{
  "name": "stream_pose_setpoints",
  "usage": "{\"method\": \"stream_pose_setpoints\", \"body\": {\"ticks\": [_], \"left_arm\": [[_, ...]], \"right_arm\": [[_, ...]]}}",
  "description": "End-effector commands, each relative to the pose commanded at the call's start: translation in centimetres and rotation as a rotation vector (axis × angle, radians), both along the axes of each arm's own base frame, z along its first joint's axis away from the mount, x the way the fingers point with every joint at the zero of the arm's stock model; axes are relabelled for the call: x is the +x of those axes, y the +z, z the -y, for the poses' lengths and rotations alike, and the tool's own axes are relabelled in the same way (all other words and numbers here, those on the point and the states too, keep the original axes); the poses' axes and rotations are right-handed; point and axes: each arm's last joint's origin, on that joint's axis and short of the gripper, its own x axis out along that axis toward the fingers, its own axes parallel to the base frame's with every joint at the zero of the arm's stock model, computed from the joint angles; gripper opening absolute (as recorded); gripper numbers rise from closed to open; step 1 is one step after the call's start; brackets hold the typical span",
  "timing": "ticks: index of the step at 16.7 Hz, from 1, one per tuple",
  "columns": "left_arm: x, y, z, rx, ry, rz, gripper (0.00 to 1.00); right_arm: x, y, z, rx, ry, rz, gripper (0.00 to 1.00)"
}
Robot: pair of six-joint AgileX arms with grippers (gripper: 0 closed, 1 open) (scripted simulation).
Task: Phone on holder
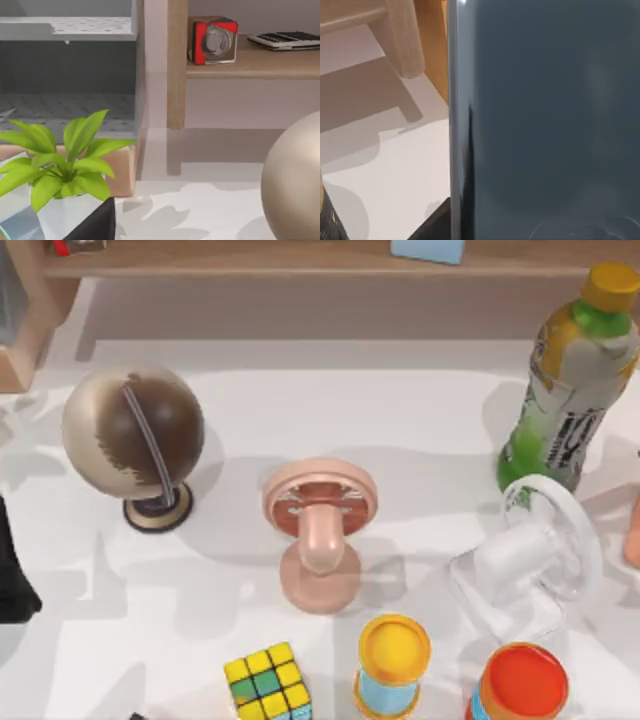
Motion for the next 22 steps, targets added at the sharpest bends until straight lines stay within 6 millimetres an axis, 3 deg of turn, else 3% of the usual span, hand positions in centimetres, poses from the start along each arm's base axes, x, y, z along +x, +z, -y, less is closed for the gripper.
{"method": "stream_pose_setpoints", "body": {"ticks": [7, 13, 22], "left_arm": [[0.0, 0.0, 0.0, 0.0, 0.0, 0.0, 1.0], [0.0, 0.0, 0.0, 0.0, 0.0, 0.0, 1.0], [0.0, 0.0, 0.0, 0.0, 0.0, 0.0, 1.0]], "right_arm": [[2.6, -1.4, 1.4, -0.039, 0.017, -0.036, 0.0], [2.9, -1.5, 1.5, -0.046, 0.023, -0.04, 0.0], [2.9, -1.5, 1.5, -0.046, 0.023, -0.04, 0.68]]}}
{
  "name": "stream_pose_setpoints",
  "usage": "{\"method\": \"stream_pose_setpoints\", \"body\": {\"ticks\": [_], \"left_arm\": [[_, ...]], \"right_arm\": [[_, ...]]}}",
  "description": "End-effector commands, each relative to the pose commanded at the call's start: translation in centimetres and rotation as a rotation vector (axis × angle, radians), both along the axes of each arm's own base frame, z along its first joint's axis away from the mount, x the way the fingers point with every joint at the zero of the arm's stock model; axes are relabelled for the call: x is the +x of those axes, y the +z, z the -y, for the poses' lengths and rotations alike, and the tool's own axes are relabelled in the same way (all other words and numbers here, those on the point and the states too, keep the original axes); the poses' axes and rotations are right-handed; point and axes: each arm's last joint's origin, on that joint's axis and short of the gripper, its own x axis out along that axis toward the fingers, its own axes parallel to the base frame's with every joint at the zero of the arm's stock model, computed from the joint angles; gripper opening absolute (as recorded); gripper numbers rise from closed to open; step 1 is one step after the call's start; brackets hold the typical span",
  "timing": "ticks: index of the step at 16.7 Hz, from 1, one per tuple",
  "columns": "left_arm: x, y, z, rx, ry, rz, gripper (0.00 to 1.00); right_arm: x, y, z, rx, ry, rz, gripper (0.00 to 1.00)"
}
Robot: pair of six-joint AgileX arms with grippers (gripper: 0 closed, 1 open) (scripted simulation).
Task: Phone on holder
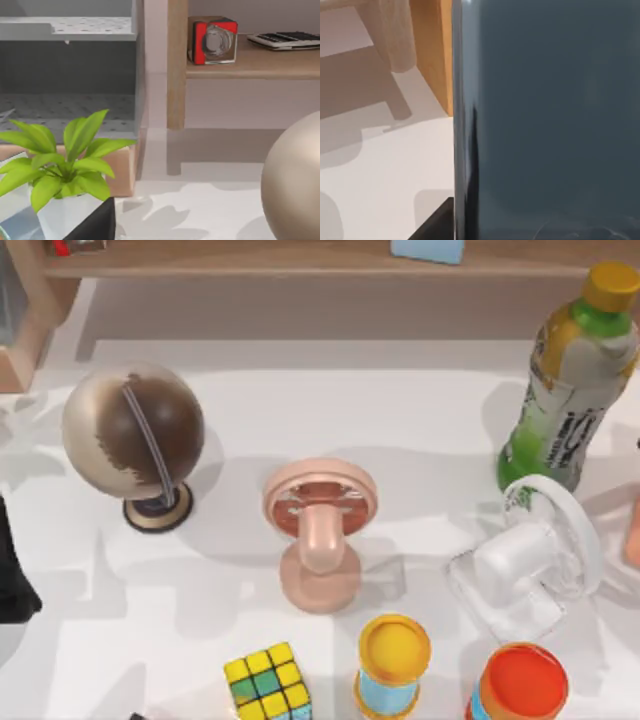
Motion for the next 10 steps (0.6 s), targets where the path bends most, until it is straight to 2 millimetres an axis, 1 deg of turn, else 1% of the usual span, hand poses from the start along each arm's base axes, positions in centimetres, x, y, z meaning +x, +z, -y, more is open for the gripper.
{"method": "stream_pose_setpoints", "body": {"ticks": [4, 5, 10], "left_arm": [[0.0, 0.0, 0.0, 0.0, 0.0, 0.0, 1.0], [0.0, 0.0, 0.0, 0.0, 0.0, 0.0, 1.0], [0.0, 0.0, 0.0, 0.0, 0.0, 0.0, 1.0]], "right_arm": [[0.0, 0.0, 0.0, 0.0, 0.0, 0.0, 0.98], [0.0, 0.0, 0.0, 0.0, 0.0, 0.0, 1.0], [0.0, 0.0, 0.0, 0.0, 0.0, 0.0, 1.0]]}}
